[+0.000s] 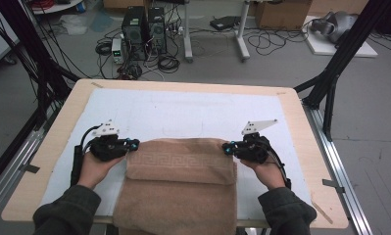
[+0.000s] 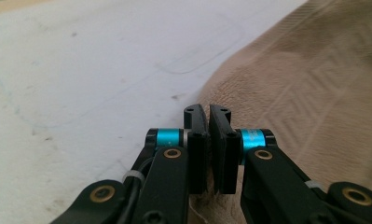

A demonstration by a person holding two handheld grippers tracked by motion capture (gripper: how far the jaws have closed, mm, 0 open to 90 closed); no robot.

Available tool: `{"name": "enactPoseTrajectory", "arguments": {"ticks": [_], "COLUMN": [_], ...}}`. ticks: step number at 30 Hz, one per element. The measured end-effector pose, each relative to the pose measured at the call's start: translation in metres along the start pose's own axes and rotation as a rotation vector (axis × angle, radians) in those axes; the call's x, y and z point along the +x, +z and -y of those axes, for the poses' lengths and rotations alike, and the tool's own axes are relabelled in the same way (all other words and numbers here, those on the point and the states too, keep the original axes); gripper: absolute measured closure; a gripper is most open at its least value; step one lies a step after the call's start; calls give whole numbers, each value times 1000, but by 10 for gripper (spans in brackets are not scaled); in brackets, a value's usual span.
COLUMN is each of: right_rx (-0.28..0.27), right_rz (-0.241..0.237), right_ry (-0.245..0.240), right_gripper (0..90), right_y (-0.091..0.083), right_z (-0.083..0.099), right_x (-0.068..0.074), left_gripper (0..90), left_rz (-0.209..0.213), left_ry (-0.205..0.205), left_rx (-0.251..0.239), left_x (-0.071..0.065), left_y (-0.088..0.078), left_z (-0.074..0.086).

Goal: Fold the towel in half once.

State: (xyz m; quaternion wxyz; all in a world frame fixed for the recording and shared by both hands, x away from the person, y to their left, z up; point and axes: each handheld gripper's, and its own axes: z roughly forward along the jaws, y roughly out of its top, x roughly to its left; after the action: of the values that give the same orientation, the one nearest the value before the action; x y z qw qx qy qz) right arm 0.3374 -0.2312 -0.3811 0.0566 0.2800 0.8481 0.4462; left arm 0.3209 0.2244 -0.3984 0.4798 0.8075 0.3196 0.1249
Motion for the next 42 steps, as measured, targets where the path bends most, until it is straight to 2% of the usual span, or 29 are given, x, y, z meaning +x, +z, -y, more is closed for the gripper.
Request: {"name": "enactPoseTrajectory", "arguments": {"ticks": [2,3,6,8,9,11,12,13,14,15,16,17,19,22,23,25,27,30,31,32,34,35,36,37,39,40,42], "right_rx": [-9,-12,9,18,23,23,29,32,27,16,5,-12,-27,4,15,28,30,65,71,74,88,109,118,125,133,125,81], "right_rz": [-16,-29,-44,-50,-61,-94,-136,-181,-192,-168,-149,-131,-78,-15,-13,-31,-71,-108,-129,-142,-168,-172,-180,-207,-216,-228,-259], "right_ry": [-26,-30,-68,-79,-78,-79,-77,-79,-96,-116,-105,-86,-54,-32,-17,11,28,34,48,56,64,44,26,-7,-28,-41,-72], "right_gripper": [849,849,849,849,850,850,847,834,816,787,757,742,716,708,705,674,640,572,572,579,671,779,898,897,898,898,898], "right_y": [-5,-6,-9,-10,-11,-12,-13,-13,-15,-16,-17,-18,-18,-8,-4,3,7,14,15,17,22,24,26,28,27,24,10], "right_z": [4,7,17,21,23,28,30,32,33,33,32,31,28,26,27,30,32,38,40,41,43,43,43,44,42,41,36], "right_x": [12,17,33,40,44,49,53,54,56,56,53,46,34,16,11,3,4,6,7,7,10,13,15,20,26,30,43], "left_gripper": [849,849,845,846,847,850,850,847,834,796,721,686,673,665,666,662,614,597,629,693,775,840,861,894,894,895,895], "left_rz": [-10,10,43,59,82,150,189,211,189,145,101,77,36,5,8,50,85,127,145,162,164,156,156,161,167,185,215], "left_ry": [63,75,94,98,101,111,117,131,137,126,101,76,58,55,51,40,53,51,49,57,70,83,84,79,84,86,118], "left_rx": [26,33,45,45,49,74,78,85,75,58,36,11,3,78,99,131,171,175,175,194,214,213,207,196,159,131,91], "left_x": [-12,-16,-25,-31,-33,-39,-40,-41,-39,-33,-25,-17,-7,2,3,2,-3,-10,-12,-13,-16,-17,-17,-18,-23,-27,-39], "left_y": [-11,-16,-23,-24,-23,-22,-21,-22,-22,-22,-21,-17,-8,11,17,23,25,24,24,25,27,27,25,22,12,4,-14], "left_z": [7,10,17,21,23,27,28,28,27,24,20,17,14,14,15,17,18,22,24,26,29,30,29,29,25,23,20]}}
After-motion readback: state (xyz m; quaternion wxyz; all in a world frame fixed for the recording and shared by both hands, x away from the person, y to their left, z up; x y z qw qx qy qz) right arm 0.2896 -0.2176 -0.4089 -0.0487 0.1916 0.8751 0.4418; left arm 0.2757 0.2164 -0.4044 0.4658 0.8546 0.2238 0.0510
